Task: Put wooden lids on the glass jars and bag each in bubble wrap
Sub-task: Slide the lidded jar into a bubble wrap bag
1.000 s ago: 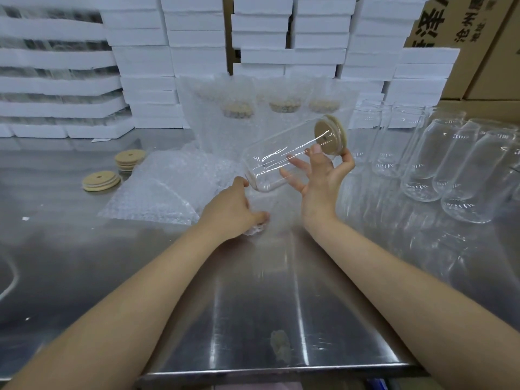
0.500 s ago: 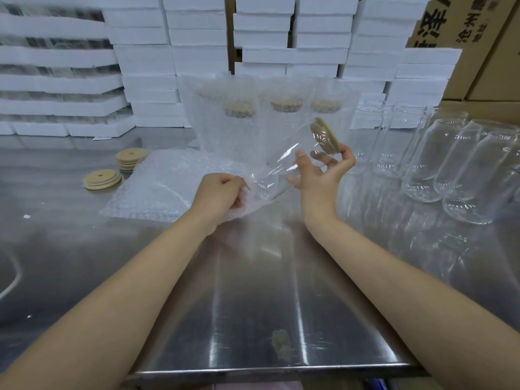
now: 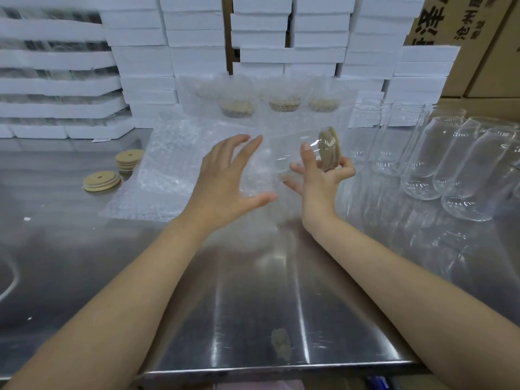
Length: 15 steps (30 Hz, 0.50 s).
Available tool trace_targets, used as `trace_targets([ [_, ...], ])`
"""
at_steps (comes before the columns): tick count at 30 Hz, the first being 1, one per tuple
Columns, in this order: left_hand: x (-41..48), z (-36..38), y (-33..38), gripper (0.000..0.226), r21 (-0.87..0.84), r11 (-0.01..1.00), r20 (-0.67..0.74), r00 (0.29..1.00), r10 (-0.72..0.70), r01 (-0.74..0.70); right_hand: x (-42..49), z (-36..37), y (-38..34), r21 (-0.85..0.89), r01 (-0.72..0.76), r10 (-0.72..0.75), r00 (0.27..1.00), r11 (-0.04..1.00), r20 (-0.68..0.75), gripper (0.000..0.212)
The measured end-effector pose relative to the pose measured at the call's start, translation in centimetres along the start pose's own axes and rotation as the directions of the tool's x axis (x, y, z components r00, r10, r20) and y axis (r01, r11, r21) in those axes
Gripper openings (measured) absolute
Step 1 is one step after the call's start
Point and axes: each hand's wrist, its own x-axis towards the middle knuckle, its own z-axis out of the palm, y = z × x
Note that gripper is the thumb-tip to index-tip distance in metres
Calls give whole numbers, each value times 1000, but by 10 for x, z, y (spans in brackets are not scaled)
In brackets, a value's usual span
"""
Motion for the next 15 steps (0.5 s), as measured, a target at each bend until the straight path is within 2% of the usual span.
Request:
trace_targets([
  [2,0,0,1,96,133,986,22,995,96,-98,-4,3,0,7,-54,54,998,999,14,63],
  [5,0,-4,-1,93,284,945,-43,983,180,-161,-17,10,5,-74,-120,123,992,990,38,65],
  [8,-1,-8,4,83,381,888,-89,946,311,-256,-28,14,14,1,-207,207,978,978,25,69],
  [10,-1,-2,21,63,357,867,-113,905,409,-348,-32,16,19,85,-253,249,967,964,49,66],
  [12,0,8,41,48,242,876,-78,891,447,-418,-31,17,19,162,-359,339,930,919,140,56],
  [14,1,11,51,53,147,913,-5,922,386,-381,-25,16,18,198,-401,364,910,895,196,44],
  [15,1,9,50,61,140,932,24,942,335,-335,-21,14,16,146,-352,329,931,925,159,49],
])
